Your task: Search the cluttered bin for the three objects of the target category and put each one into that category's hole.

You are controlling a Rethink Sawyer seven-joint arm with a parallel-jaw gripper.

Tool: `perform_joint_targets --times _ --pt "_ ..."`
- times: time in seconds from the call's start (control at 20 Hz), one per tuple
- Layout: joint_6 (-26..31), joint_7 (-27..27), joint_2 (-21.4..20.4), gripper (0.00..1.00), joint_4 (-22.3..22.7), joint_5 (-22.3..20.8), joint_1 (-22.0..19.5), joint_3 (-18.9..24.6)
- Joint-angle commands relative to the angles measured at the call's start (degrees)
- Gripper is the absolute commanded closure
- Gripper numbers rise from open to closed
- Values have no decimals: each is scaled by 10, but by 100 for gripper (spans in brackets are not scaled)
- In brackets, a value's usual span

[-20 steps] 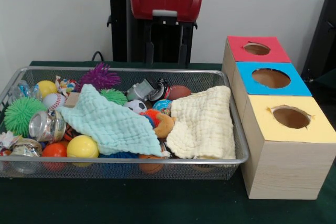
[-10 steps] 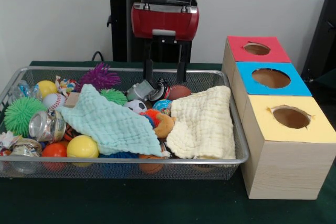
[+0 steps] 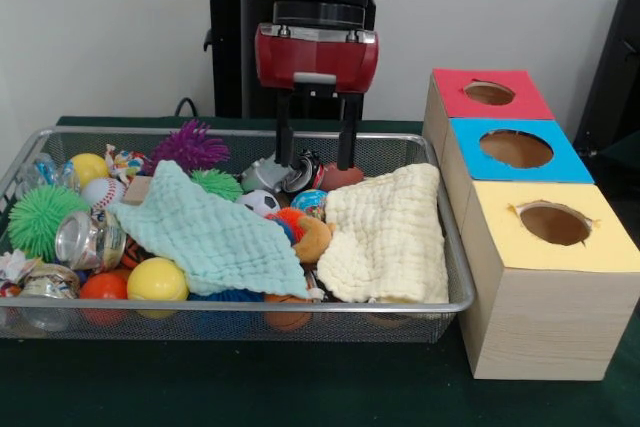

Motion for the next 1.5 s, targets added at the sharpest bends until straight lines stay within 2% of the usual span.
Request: perform_joint_targets --times 0.05,0.5,0.75,1.5 --pt "-74 75 20 0 41 -45 -23 44" --pt "-163 93 40 0 50 -77 -29 42" --pt "-182 97 45 0 54 -85 -33 43" --pt "-235 117 106 0 43 -65 -10 20"
